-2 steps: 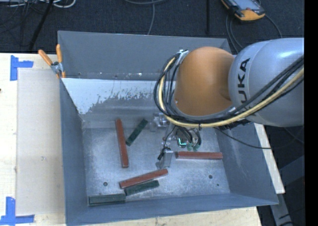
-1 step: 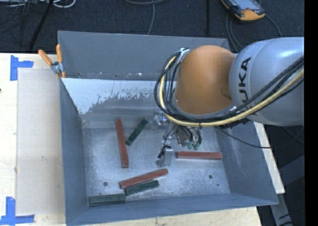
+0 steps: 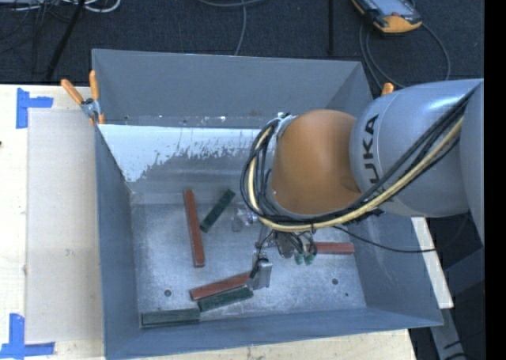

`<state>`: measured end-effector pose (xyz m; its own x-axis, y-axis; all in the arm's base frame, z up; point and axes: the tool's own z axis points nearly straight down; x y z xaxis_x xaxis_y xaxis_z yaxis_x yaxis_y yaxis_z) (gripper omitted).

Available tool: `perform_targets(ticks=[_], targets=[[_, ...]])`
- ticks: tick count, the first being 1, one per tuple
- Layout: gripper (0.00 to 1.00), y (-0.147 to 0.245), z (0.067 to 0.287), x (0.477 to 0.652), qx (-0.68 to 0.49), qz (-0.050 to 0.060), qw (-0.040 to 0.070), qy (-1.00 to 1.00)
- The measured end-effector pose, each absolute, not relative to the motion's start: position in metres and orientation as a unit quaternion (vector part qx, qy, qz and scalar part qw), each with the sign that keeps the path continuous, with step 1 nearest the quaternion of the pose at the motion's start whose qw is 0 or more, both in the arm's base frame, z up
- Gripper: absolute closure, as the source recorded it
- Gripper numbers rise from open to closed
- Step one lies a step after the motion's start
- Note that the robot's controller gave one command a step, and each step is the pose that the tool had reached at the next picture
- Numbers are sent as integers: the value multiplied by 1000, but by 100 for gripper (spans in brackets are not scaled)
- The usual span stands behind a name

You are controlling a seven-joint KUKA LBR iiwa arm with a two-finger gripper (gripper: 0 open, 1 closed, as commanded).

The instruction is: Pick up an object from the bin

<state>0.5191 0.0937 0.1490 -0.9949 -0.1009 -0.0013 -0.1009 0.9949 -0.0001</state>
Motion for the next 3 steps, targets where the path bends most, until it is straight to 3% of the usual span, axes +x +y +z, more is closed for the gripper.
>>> perform_targets(ticks=[1,2,3], targets=[[0,94,137,495,-138,0,-4,990],[0,103,142,478,-208,0,-1,978],[0,103,86,485,-205,0,2,979]])
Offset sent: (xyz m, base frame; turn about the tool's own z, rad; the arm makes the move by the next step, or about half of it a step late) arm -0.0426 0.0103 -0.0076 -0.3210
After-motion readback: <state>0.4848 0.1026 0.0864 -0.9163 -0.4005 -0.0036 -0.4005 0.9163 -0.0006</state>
